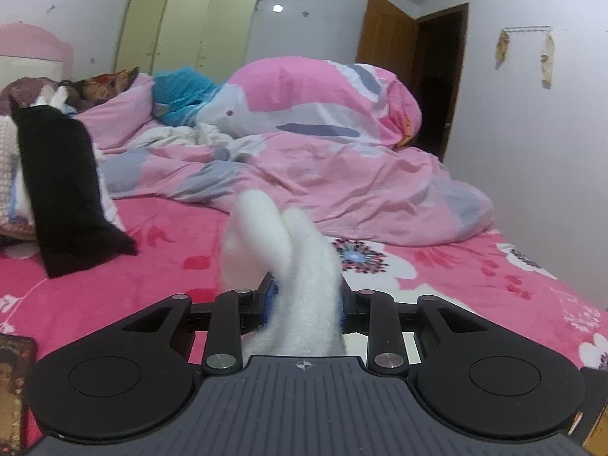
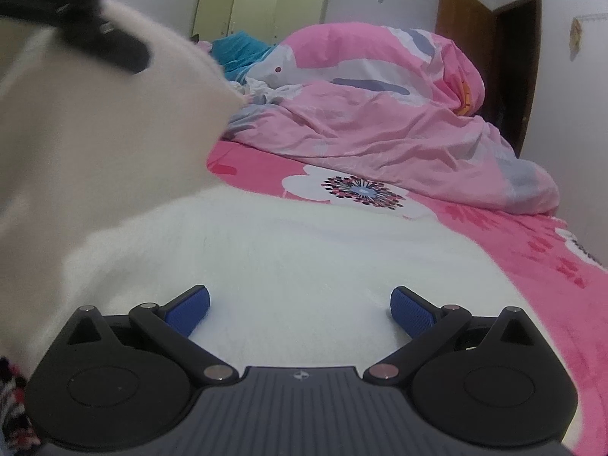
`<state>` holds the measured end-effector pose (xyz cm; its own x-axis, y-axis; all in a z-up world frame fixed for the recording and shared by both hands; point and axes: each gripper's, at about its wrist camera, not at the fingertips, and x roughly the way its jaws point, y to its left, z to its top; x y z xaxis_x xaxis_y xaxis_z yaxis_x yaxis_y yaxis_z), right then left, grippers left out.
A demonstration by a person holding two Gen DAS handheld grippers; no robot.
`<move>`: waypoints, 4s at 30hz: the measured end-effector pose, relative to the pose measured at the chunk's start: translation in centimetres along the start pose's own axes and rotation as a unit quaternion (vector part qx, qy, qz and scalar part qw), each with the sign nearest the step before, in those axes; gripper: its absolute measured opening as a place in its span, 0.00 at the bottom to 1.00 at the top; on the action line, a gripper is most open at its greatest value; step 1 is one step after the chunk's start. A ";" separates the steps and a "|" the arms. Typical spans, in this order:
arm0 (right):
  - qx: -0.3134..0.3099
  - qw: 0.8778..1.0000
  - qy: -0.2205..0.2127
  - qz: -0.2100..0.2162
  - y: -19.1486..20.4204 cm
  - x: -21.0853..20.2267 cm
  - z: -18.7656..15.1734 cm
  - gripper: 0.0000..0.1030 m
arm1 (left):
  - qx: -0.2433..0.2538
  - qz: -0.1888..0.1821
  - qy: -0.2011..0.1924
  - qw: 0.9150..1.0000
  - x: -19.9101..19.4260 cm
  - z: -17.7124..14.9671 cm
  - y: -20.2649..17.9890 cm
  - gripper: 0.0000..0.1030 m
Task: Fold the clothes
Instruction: 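Lift the gripped sweater edge with the left gripper and fold it over, then open the left gripper to release the folded edge, then close the right gripper on the folded sweater's edge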
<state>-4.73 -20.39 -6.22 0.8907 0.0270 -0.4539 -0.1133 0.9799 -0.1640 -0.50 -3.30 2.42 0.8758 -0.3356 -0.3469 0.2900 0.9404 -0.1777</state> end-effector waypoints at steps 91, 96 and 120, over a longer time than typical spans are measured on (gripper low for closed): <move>0.355 0.902 0.050 0.242 -8.4 0.6 1.6 0.38 | -0.071 -0.168 0.121 0.976 4.1 -6.8 5.4 0.93; 0.286 0.932 0.002 0.223 -7.9 -1.4 3.1 0.32 | -0.051 -0.160 0.099 0.981 3.2 -5.0 5.3 0.93; 0.317 0.936 0.016 0.155 -14.5 -2.3 -1.5 0.30 | 0.153 -0.133 0.093 0.975 6.0 -5.3 -5.8 1.00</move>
<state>-5.77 -34.90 -4.11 0.8434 0.3326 -0.4219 -0.0701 0.8467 0.5275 1.09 -11.08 -3.48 0.6772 -0.5469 -0.4923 0.6236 0.7816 -0.0105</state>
